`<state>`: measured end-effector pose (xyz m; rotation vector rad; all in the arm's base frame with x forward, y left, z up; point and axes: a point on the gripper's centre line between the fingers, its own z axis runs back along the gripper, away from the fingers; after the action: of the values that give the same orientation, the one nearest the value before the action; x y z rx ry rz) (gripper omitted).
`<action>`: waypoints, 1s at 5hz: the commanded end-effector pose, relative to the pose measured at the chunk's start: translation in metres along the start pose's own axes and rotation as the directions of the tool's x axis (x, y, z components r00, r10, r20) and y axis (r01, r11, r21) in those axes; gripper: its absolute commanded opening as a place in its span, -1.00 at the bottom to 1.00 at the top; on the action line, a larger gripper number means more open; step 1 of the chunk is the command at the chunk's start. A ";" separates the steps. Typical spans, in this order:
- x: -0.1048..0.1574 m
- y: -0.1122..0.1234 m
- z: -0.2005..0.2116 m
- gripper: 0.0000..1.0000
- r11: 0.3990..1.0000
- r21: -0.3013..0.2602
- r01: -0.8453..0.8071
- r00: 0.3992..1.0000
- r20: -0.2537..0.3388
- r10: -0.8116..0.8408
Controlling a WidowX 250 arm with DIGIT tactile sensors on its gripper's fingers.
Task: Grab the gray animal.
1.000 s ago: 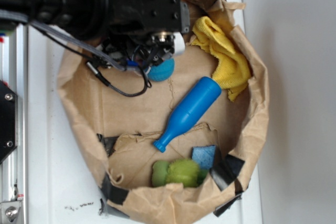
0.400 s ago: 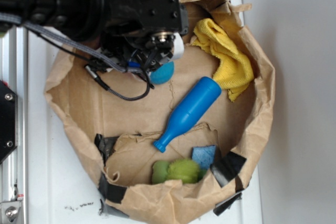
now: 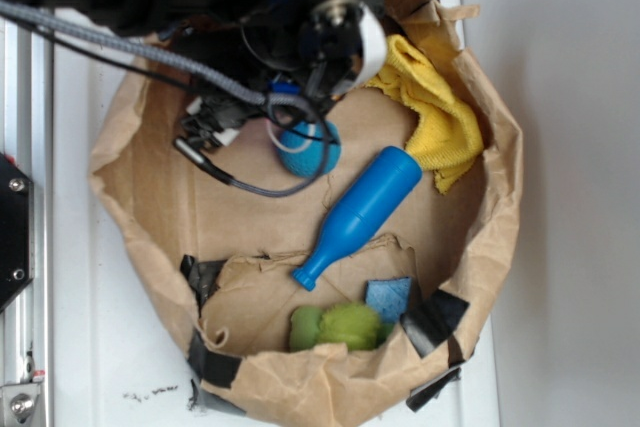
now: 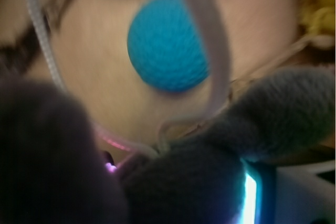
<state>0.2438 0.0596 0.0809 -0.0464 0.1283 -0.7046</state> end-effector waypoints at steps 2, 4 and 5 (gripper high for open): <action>0.030 -0.028 0.063 -1.00 0.940 0.023 -0.341 0.899 0.299 0.319; 0.032 -0.018 0.080 -1.00 0.893 -0.030 -0.449 0.857 0.266 0.441; 0.034 -0.020 0.081 -1.00 0.887 -0.034 -0.460 0.857 0.242 0.454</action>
<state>0.2582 0.0239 0.1442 -0.0886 -0.0561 -0.2296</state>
